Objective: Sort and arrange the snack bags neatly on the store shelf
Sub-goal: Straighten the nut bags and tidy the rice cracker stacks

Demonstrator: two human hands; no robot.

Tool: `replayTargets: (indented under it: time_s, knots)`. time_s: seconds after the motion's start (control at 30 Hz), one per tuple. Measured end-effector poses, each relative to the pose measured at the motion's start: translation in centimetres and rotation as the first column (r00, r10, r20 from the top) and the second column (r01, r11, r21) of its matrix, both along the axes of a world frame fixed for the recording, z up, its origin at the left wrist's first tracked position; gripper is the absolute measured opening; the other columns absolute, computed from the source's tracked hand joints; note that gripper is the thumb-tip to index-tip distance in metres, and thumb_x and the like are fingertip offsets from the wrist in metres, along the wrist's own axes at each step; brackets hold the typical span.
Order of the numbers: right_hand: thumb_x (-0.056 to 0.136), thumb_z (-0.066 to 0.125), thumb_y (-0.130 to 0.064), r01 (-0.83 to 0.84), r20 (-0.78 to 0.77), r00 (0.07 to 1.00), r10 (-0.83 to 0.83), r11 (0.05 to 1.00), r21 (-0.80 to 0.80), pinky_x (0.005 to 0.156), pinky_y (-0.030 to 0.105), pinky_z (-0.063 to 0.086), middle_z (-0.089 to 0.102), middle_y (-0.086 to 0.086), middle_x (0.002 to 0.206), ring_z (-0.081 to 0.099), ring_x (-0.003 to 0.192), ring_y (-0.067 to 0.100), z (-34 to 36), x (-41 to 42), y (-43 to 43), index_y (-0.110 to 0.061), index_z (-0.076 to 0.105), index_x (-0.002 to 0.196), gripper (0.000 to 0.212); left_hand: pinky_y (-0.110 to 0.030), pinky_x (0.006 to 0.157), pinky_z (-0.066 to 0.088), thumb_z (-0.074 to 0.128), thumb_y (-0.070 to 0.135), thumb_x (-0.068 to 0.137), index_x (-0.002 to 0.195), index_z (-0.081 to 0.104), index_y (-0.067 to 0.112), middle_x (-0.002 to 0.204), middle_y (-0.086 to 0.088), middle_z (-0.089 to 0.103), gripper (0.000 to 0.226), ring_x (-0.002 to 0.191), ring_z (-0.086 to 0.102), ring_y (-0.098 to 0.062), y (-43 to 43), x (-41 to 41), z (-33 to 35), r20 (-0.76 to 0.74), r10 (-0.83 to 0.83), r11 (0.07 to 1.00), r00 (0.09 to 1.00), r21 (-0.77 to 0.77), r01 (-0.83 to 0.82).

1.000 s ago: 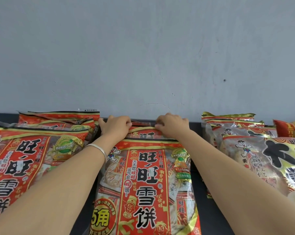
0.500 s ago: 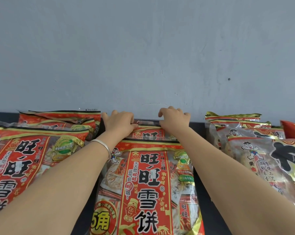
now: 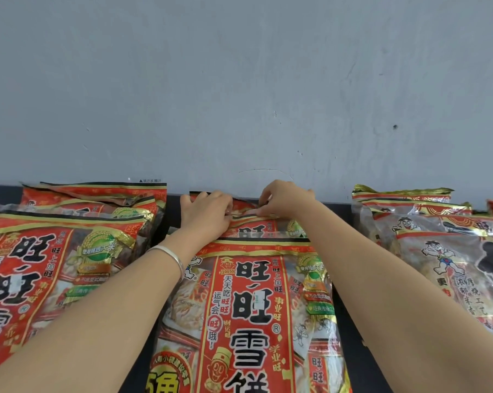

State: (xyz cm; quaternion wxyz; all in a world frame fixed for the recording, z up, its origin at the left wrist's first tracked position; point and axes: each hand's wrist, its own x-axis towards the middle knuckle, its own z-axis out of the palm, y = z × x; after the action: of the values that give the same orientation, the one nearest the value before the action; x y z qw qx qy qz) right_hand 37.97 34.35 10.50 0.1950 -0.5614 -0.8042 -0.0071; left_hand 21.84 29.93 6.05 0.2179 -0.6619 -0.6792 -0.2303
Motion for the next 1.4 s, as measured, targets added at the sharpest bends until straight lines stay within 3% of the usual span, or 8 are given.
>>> replayTargets:
  time_s: [0.17,0.3,0.5,0.67,0.9,1.03,1.23,1.4]
  knots:
    - [0.087,0.055,-0.044,0.071,-0.038,0.997,-0.068,0.993,0.095,0.105,0.059,0.02,0.067,-0.002,0.092,0.06,0.093,0.024,-0.7,-0.2,0.1,-0.025,0.067,0.098,0.025,-0.046,0.097,0.026,0.051,0.035,0.093,0.116,0.059,0.038,0.137,0.011,0.046,0.024,0.125,0.039,-0.019,0.2,0.4,0.1,0.008,0.004,0.999,1.0,-0.039,-0.004]
    - [0.09,0.046,-0.018,0.143,0.009,0.989,-0.15,0.956,0.257,0.108,0.059,0.018,0.063,0.0,0.085,0.058,0.088,0.025,-0.8,-0.6,0.1,-0.022,0.064,0.095,0.019,-0.048,0.101,0.023,0.049,0.035,0.095,0.126,0.053,0.042,0.151,0.01,0.03,0.033,0.132,0.031,-0.022,0.3,0.5,0.0,-0.009,0.013,0.997,1.0,-0.081,-0.014]
    - [0.094,0.05,-0.011,0.15,0.076,0.978,-0.196,0.903,0.403,0.095,0.043,0.037,0.051,0.0,0.085,0.059,0.091,0.024,-1.9,-0.5,2.1,-0.015,0.062,0.101,0.015,-0.051,0.105,0.018,0.043,0.035,0.097,0.133,0.04,0.048,0.157,0.01,0.015,0.039,0.138,0.023,-0.025,0.4,0.3,-0.4,-0.001,0.018,0.994,1.0,-0.106,-0.018]
    - [0.096,0.049,-0.02,0.214,0.068,0.964,-0.256,0.904,0.37,0.104,0.058,0.026,0.057,0.005,0.111,0.049,0.117,0.031,-2.5,-0.8,2.5,-0.018,0.06,0.11,0.019,-0.053,0.106,0.015,0.033,0.041,0.099,0.135,0.038,0.047,0.155,0.009,0.021,0.036,0.136,0.026,-0.025,0.4,0.2,-1.0,0.024,0.037,0.998,0.999,-0.055,-0.036]
    - [0.101,0.037,-0.023,0.17,0.067,0.976,-0.207,0.918,0.357,0.108,0.063,0.018,0.061,0.004,0.102,0.052,0.117,0.032,-1.9,0.8,1.3,-0.016,0.059,0.104,0.022,-0.053,0.108,0.016,0.033,0.045,0.098,0.141,0.032,0.036,0.152,0.003,0.027,0.044,0.139,0.022,-0.021,-1.0,-0.3,0.1,0.164,0.056,0.991,0.985,0.108,-0.074]
    - [0.099,0.039,-0.02,0.239,-0.016,0.969,-0.246,0.926,0.291,0.109,0.067,0.013,0.053,0.008,0.123,0.04,0.129,0.035,-1.4,0.4,0.3,-0.015,0.056,0.117,0.026,-0.052,0.109,0.018,0.039,0.047,0.096,0.142,0.029,0.034,0.154,-0.002,0.018,0.049,0.142,0.015,-0.025,-2.6,-0.4,0.0,0.189,0.021,0.993,0.982,0.106,-0.041]
    - [0.096,0.045,-0.031,-0.075,0.009,0.997,0.079,0.892,0.445,0.108,0.05,0.03,0.044,0.007,0.138,0.039,0.13,0.031,-3.0,-1.8,-3.2,-0.019,0.056,0.125,0.033,-0.055,0.107,0.027,0.052,0.046,0.09,0.144,0.023,0.031,0.154,-0.006,0.012,0.063,0.139,0.018,-0.031,-4.8,-0.5,-1.5,0.314,0.036,0.997,0.949,0.058,-0.058]
    - [0.095,0.041,-0.047,-0.141,0.069,0.99,0.127,0.954,0.266,0.104,0.054,0.033,0.044,0.006,0.141,0.041,0.131,0.032,-4.3,-1.7,-6.3,-0.024,0.047,0.136,0.047,-0.054,0.108,0.027,0.059,0.054,0.082,0.148,0.015,0.027,0.155,-0.01,0.011,0.083,0.142,0.015,-0.031,-7.1,-0.9,-3.1,0.345,0.086,0.976,0.935,0.16,-0.149]
